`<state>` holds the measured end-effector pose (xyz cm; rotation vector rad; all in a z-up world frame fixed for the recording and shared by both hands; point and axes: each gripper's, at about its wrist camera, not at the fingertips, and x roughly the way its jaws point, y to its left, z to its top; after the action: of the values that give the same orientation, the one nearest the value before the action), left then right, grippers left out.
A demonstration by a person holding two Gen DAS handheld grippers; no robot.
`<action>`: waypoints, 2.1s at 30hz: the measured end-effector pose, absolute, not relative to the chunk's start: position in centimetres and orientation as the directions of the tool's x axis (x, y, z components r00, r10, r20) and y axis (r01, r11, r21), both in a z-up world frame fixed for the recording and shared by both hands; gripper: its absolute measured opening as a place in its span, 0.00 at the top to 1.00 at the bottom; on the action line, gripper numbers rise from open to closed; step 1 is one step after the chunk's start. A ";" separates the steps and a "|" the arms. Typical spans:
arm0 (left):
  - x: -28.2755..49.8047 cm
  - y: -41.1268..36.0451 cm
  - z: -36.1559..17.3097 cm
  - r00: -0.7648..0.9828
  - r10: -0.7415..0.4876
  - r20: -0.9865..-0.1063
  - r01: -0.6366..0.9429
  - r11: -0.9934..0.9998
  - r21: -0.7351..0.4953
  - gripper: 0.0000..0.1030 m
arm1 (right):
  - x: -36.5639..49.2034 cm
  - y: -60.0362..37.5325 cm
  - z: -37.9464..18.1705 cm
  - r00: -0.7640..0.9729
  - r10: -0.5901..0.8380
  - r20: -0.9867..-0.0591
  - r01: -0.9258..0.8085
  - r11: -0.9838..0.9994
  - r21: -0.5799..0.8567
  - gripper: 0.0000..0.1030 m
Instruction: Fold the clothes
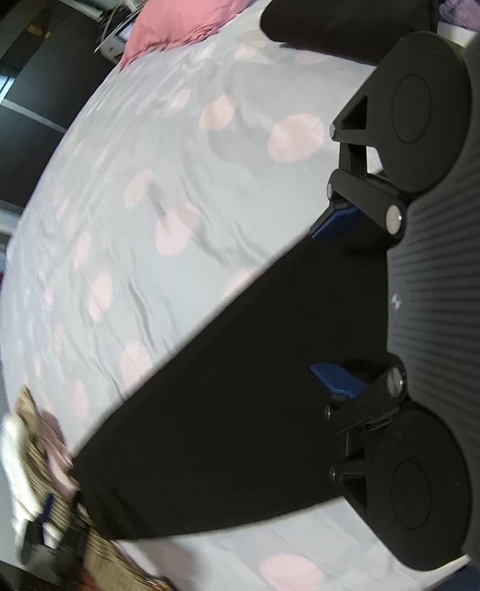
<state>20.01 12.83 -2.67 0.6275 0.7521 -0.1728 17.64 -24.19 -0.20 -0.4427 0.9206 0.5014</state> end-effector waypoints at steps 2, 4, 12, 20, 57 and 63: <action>21.1 12.4 -3.3 0.712 0.052 -0.700 0.424 0.762 0.488 0.47 | 18.6 -25.1 -0.1 0.518 0.230 -0.824 -0.563 0.816 -0.126 0.37; 21.9 12.3 -4.0 0.692 0.045 -0.720 0.484 0.712 0.509 0.47 | 19.6 -25.9 -0.1 0.529 0.242 -0.813 -0.544 0.832 -0.106 0.39; 24.9 12.9 -6.1 0.593 0.054 -0.803 0.617 0.610 0.497 0.47 | 21.1 -24.3 -1.3 0.498 0.258 -0.828 -0.615 0.779 -0.127 0.41; 27.4 13.7 -7.3 0.487 0.041 -0.872 0.681 0.607 0.409 0.57 | 22.8 -23.8 -3.4 0.438 0.251 -0.863 -0.624 0.776 -0.091 0.43; 20.0 12.8 -1.3 0.622 0.176 -0.763 0.549 0.597 0.585 0.61 | 20.4 -24.8 0.9 0.544 0.170 -0.822 -0.473 0.871 -0.133 0.48; 16.1 13.1 -2.5 0.583 0.164 -0.795 0.559 0.630 0.540 0.61 | 16.5 -26.6 1.6 0.526 0.158 -0.836 -0.428 0.898 -0.100 0.46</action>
<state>16.06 13.07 -2.47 0.8870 0.9454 -0.2690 16.47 -26.57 1.59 -0.3109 0.9569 0.3573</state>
